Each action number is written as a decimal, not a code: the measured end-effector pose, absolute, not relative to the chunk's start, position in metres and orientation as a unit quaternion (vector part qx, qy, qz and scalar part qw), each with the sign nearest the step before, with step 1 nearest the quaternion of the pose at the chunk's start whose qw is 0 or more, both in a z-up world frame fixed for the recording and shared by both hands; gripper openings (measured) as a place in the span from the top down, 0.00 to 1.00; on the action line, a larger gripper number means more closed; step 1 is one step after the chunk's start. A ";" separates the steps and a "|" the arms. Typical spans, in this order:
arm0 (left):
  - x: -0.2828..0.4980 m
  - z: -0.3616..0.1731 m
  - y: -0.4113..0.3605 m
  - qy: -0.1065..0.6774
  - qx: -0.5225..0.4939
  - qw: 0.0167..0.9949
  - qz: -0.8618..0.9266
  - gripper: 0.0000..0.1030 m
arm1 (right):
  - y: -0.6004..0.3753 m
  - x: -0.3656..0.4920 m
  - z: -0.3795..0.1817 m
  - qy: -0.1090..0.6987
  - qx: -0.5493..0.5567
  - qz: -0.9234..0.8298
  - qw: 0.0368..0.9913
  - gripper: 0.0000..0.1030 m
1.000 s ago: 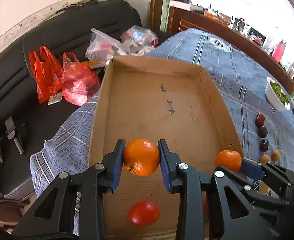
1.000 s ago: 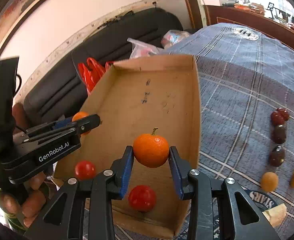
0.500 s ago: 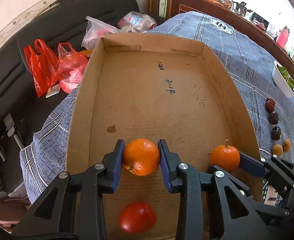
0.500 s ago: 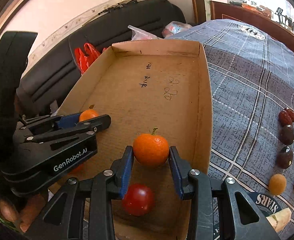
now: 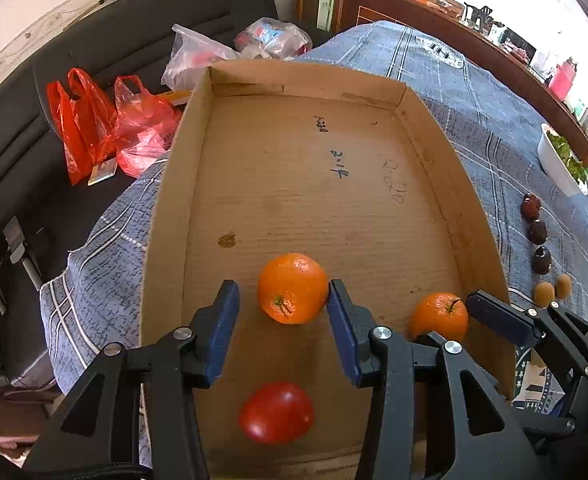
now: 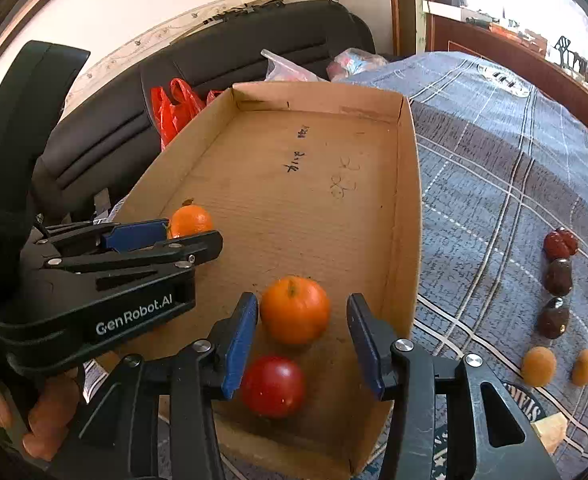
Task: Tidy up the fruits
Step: 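Lower the tangerines into the tray and open both tools, then move the right tool to the white cheese blocks and grasp one, then lift a white cheese block with the left tool while the right tool lifts its block, then carry both held white blocks over the cardboard tray with both tools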
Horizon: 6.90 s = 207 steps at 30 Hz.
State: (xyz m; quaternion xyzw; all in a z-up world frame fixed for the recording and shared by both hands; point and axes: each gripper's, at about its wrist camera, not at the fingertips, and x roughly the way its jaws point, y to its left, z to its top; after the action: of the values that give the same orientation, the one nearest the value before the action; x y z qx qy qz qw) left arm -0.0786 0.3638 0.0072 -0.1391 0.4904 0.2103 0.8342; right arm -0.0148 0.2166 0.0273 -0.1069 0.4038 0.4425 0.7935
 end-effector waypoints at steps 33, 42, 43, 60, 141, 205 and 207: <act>-0.100 0.062 0.287 0.437 -0.094 0.873 0.193 0.53 | 0.041 -0.014 0.065 0.372 0.027 0.371 0.850 0.53; -0.101 0.069 0.262 0.435 -0.077 0.879 0.181 0.53 | 0.013 -0.017 0.062 0.371 0.038 0.352 0.858 0.53; -0.101 0.070 0.259 0.435 -0.074 0.879 0.179 0.53 | 0.011 -0.019 0.061 0.370 0.039 0.352 0.859 0.53; -0.103 0.067 0.214 0.446 -0.049 0.883 0.138 0.53 | -0.035 -0.023 0.050 0.374 0.062 0.320 0.868 0.53; -0.066 0.056 0.191 0.438 -0.058 0.893 0.084 0.68 | -0.032 -0.004 0.048 0.376 0.097 0.335 0.859 0.66; -0.046 0.022 0.404 0.476 -0.156 0.835 0.229 0.68 | 0.204 0.010 0.055 0.393 -0.015 0.463 0.795 0.66; -0.042 0.018 0.404 0.485 -0.155 0.829 0.230 0.68 | 0.212 0.011 0.050 0.399 -0.021 0.464 0.791 0.66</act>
State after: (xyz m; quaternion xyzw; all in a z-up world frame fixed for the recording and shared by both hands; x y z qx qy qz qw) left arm -0.0425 0.4036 0.0176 -0.1548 0.4849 0.2300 0.8295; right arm 0.0113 0.2120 0.0503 -0.0208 0.3985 0.4643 0.7907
